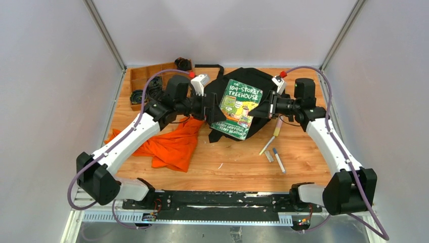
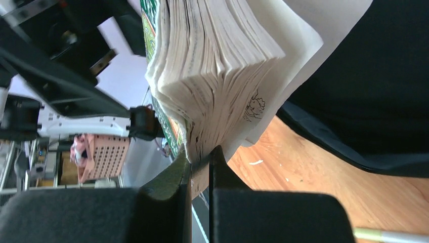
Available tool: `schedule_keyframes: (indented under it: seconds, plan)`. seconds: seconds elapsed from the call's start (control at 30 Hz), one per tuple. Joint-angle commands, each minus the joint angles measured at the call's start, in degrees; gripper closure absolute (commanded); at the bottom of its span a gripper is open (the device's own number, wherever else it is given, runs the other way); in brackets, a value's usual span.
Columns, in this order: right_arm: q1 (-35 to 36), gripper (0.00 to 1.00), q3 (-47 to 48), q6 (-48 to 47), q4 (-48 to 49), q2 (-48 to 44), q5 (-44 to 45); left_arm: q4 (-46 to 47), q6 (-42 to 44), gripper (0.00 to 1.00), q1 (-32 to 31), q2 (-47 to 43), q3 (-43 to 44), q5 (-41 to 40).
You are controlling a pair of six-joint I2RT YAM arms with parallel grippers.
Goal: Pack the student bag
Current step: Pick up the book from the center of the board.
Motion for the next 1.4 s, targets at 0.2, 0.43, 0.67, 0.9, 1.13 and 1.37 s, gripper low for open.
schedule_keyframes:
  seconds: [0.2,0.43,0.67,0.9,1.13,1.37]
  plan:
    - [8.84,1.00,1.78,-3.50,7.89,0.87,-10.48,21.84,-13.26,0.00,7.73,1.06,-12.61,21.05]
    - [12.80,1.00,3.97,-3.17,5.94,6.65,-7.14,32.13,-21.24,0.30,7.65,2.60,-15.83,22.14]
    - [9.32,0.38,-7.39,4.59,7.43,-3.05,7.85,36.87,-26.91,1.00,7.82,1.94,-17.01,18.44]
    - [10.45,0.27,-34.08,37.17,34.05,-26.11,23.27,46.10,-33.12,1.00,8.18,-0.14,-14.38,8.58]
    - [18.75,0.17,-38.98,41.90,44.14,-34.55,33.99,69.90,-44.42,1.00,8.16,3.04,-14.74,-1.52]
    - [20.47,0.12,-36.05,44.73,61.90,-22.93,31.52,79.61,-54.61,1.00,7.54,11.39,-7.62,-0.06]
